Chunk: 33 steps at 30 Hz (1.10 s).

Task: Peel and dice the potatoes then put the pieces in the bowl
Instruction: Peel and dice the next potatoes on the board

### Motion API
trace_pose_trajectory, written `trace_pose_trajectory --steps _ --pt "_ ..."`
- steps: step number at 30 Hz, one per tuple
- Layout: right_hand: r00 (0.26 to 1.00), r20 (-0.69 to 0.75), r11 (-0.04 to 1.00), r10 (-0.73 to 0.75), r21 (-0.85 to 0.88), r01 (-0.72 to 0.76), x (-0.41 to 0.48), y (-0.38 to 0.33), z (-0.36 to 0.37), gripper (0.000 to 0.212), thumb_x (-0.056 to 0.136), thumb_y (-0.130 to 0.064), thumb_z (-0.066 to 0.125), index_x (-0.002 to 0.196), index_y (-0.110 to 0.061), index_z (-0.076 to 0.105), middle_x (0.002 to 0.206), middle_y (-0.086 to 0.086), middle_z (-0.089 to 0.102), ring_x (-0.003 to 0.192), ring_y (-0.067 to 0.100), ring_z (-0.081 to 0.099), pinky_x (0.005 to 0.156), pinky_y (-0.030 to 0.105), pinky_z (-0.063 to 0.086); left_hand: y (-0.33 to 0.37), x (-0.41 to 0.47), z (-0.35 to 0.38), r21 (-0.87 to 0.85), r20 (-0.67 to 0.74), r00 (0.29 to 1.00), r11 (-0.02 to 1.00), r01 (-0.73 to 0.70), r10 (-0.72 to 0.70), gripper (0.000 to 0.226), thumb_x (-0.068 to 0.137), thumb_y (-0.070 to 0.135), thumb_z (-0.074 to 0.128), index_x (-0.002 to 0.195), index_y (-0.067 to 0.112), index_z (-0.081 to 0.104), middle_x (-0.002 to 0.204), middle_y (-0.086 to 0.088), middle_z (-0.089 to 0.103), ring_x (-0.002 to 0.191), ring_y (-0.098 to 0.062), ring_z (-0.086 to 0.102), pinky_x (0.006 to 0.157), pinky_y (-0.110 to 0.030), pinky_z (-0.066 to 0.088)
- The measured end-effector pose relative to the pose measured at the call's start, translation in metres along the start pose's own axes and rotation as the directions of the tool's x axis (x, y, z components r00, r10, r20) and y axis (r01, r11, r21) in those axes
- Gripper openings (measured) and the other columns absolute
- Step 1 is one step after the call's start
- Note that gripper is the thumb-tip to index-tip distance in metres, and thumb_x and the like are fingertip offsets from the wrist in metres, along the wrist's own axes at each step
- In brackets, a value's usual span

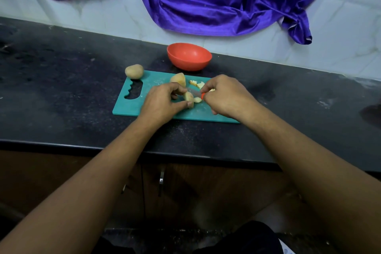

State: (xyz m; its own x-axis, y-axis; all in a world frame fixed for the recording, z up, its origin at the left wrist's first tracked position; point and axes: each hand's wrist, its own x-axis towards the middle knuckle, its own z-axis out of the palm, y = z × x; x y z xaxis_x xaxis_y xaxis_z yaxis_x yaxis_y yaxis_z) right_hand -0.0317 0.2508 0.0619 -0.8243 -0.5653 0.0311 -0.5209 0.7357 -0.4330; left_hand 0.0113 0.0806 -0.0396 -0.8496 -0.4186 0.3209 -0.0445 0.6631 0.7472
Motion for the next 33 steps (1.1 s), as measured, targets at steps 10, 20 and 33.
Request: trace_pose_trajectory --steps 10,20,33 --pt "0.997 0.08 0.997 -0.003 -0.08 0.009 0.022 -0.013 -0.005 0.019 0.088 -0.014 0.054 0.085 -0.007 0.072 0.068 0.006 0.062 0.054 0.021 0.049 0.053 0.031 0.042 -0.007 0.004 0.005 -0.016 -0.021 1.0 1.0 0.003 -0.003 0.038 0.073 0.039 0.091 0.107 0.029 0.077 0.093 0.012 0.073 0.086 -0.004 0.066 0.086 -0.04 0.058" --pt "0.989 0.148 0.982 -0.009 -0.186 0.037 0.034 -0.036 -0.012 0.017 0.088 -0.012 0.054 0.073 -0.012 0.062 0.062 0.002 0.055 0.053 0.018 0.048 0.047 0.028 0.035 -0.006 0.004 0.003 0.04 -0.03 0.999 0.999 -0.012 0.013 0.04 0.075 0.044 0.089 0.11 0.029 0.078 0.09 0.011 0.073 0.084 -0.002 0.065 0.078 -0.03 0.055" --pt "0.998 -0.004 0.963 -0.064 -0.263 0.061 0.017 -0.005 0.027 0.028 0.093 -0.034 0.062 0.116 -0.023 0.072 0.112 0.006 0.07 0.103 0.029 0.064 0.077 0.035 0.049 -0.003 0.002 0.003 0.04 -0.04 0.999 0.999 -0.025 0.027 0.035 0.078 0.036 0.087 0.11 0.028 0.079 0.097 0.008 0.076 0.088 -0.007 0.067 0.087 -0.036 0.056"
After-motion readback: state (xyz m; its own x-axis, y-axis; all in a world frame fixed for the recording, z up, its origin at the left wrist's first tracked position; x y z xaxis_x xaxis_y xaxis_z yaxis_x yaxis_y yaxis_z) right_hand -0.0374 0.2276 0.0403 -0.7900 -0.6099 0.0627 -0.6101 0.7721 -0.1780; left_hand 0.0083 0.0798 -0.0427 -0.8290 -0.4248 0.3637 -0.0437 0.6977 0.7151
